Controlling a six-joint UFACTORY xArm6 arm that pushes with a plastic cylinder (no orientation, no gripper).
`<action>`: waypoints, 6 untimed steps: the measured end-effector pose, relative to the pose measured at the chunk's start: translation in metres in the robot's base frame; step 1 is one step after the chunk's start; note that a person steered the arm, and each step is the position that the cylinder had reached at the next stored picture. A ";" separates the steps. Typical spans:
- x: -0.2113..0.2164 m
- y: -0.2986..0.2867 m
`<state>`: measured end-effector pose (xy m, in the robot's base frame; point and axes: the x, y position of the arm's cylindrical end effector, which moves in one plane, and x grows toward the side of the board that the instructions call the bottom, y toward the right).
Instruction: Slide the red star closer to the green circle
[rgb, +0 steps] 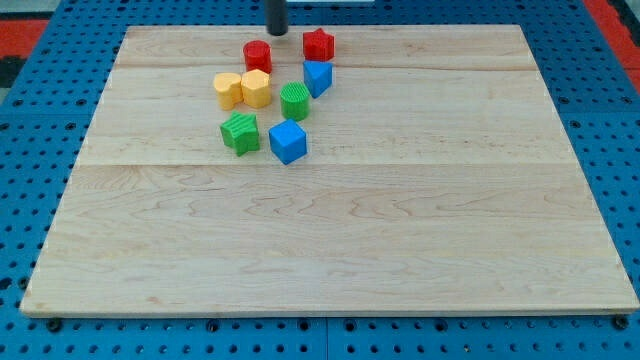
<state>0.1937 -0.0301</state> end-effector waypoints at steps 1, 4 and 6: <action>0.016 0.053; 0.096 0.048; 0.054 0.006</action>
